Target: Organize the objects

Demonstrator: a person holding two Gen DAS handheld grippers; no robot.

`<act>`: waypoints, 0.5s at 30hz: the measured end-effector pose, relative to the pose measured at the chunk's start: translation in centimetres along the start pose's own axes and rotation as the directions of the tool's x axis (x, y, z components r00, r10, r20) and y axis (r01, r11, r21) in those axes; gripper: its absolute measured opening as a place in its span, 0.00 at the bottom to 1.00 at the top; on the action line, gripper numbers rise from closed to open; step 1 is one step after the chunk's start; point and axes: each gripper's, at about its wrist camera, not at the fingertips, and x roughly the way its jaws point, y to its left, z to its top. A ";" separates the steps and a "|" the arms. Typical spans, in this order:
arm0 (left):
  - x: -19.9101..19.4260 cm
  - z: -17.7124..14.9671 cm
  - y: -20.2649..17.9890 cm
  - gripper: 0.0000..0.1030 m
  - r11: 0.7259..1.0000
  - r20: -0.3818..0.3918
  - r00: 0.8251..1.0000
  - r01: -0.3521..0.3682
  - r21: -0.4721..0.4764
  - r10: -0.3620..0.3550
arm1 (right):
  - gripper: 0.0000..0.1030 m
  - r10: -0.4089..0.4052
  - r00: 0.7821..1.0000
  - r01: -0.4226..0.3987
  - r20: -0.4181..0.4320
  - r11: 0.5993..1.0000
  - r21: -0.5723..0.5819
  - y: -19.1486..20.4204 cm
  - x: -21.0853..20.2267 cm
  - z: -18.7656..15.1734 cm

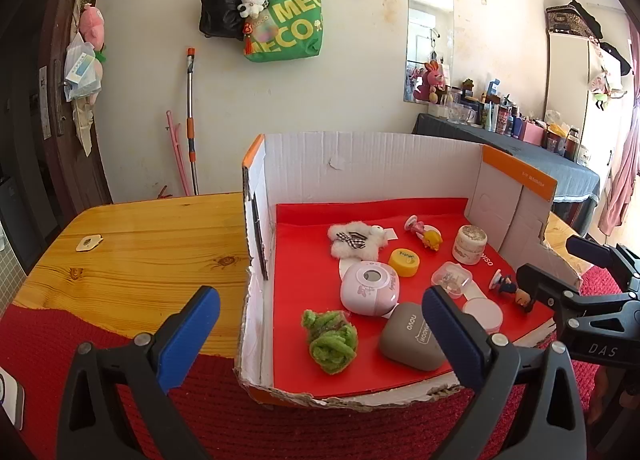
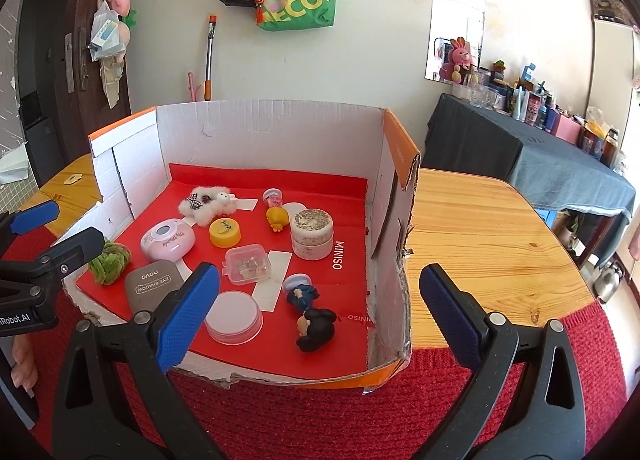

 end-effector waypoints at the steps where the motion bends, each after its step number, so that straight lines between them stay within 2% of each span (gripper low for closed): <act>1: 0.0 0.0 0.0 1.00 1.000 0.000 1.000 0.000 0.000 0.000 | 0.99 0.000 1.000 0.000 -0.001 1.000 0.000 0.0 0.0 0.0; 15: 0.0 0.0 0.1 1.00 1.000 -0.001 1.000 0.000 -0.001 0.000 | 0.99 -0.001 1.000 0.001 0.000 1.000 0.000 0.0 -0.1 0.0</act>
